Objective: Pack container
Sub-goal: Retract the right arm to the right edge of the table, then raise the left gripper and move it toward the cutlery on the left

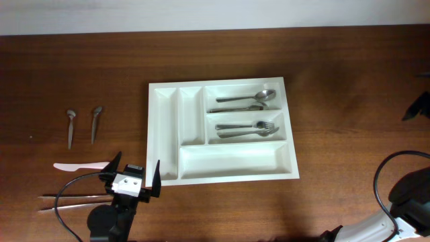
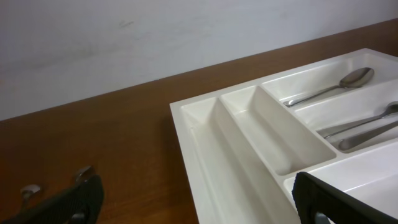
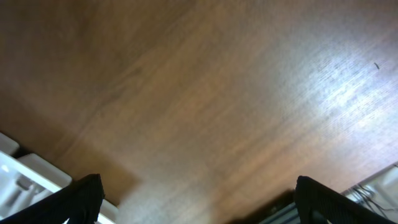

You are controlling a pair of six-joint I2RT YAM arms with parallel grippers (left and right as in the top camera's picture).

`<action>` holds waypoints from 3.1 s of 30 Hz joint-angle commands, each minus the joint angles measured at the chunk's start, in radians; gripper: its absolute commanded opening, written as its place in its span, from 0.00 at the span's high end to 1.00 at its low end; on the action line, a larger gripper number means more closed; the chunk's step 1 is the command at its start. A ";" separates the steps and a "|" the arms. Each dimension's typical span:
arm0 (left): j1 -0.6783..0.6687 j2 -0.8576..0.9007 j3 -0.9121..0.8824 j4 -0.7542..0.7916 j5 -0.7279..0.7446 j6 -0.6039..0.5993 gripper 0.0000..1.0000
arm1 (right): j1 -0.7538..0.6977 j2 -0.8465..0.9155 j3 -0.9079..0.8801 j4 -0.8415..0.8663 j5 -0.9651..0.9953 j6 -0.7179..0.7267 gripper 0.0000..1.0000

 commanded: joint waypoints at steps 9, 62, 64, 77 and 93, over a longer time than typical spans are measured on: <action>0.004 -0.008 -0.007 0.003 -0.007 0.016 0.01 | 0.023 0.013 -0.010 0.070 -0.054 -0.008 0.01; 0.005 0.412 0.485 -0.476 0.186 -0.130 0.01 | 0.022 0.014 -0.087 0.086 -0.054 -0.008 0.01; 0.005 0.463 0.486 -0.472 0.292 -0.130 0.01 | 0.022 0.014 -0.087 0.086 -0.054 -0.008 0.01; 0.005 0.756 0.787 -0.600 -0.026 -0.278 0.01 | 0.022 0.014 -0.087 0.086 -0.054 -0.008 0.01; 0.026 0.999 0.991 -0.832 -0.134 -0.625 0.01 | 0.022 0.014 -0.087 0.086 -0.054 -0.008 0.01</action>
